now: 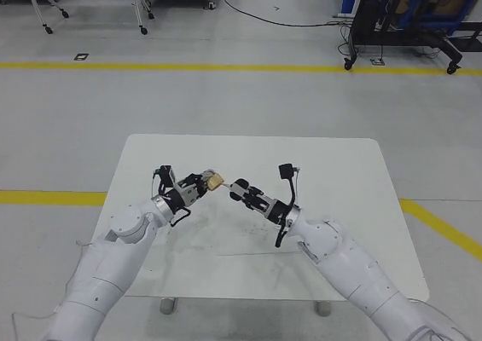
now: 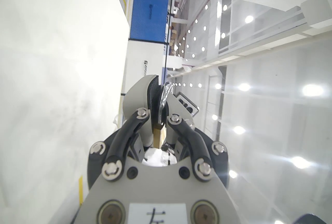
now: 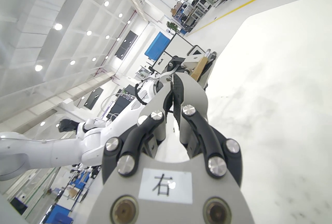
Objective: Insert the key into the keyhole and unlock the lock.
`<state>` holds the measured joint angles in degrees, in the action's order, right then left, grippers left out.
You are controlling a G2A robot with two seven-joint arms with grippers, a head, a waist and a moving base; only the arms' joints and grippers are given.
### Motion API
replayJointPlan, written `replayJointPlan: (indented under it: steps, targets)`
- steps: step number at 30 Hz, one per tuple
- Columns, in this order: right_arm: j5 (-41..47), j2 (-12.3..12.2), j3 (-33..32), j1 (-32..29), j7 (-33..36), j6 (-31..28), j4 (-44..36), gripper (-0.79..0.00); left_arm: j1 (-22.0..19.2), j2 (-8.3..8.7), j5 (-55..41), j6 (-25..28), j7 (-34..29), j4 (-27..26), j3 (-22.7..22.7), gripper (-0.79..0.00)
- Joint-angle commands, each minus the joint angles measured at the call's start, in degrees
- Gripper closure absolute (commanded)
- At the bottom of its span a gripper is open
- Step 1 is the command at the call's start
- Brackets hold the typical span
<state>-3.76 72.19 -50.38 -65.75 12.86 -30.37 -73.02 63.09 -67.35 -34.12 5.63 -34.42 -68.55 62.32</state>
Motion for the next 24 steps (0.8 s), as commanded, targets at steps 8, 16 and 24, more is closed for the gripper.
replayJointPlan:
  steps: [8,16,24]
  targets:
    - [-3.33,1.21,1.97,-4.14,-7.63,16.11,-7.46,0.000,2.55,0.12,3.42,0.39,4.46,-3.67,1.38,0.000]
    - [-0.78,2.62,3.22,-3.99,-9.47,17.71,-7.17,0.000,2.96,0.02,2.79,-1.01,3.67,-4.13,2.35,0.000]
    - [0.59,3.63,3.23,-3.92,-11.07,15.95,-5.57,0.000,3.42,-0.26,2.85,-0.64,4.90,-4.53,2.96,0.000]
